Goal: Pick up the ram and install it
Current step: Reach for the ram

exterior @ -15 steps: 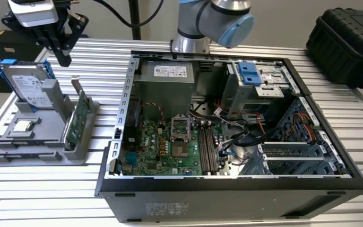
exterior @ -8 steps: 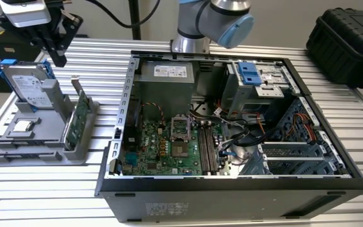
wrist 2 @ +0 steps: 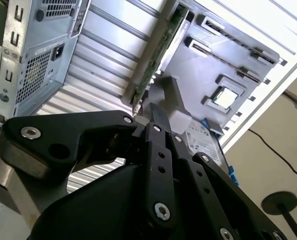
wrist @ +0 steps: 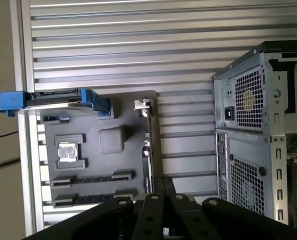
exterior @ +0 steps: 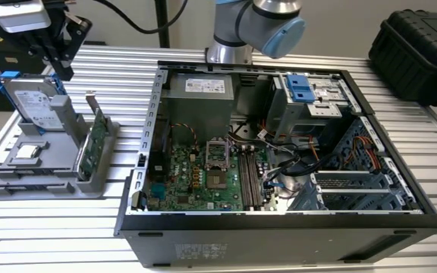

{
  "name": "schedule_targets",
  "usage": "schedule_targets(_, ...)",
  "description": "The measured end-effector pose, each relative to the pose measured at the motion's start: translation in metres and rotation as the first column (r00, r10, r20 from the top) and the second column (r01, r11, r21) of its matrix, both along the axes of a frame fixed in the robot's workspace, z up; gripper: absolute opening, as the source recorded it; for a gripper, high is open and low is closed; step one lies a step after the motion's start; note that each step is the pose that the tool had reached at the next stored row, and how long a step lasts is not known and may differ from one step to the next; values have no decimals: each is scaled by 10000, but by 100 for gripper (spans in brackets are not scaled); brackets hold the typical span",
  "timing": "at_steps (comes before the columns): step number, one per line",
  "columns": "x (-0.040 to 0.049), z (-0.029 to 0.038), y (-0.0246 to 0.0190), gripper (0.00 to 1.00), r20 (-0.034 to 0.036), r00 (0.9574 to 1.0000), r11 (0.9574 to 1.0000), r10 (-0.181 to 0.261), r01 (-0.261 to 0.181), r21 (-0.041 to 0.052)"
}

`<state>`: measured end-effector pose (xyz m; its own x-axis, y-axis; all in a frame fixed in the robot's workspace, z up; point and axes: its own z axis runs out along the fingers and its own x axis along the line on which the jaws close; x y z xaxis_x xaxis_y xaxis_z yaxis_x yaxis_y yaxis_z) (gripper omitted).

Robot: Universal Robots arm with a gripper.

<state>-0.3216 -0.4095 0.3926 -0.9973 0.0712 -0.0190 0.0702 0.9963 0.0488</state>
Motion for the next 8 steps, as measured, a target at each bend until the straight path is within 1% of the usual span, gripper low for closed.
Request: schedule_targets(8, -149, 0, -41, 0, 0, 10000, 10000, 1, -1, -1)
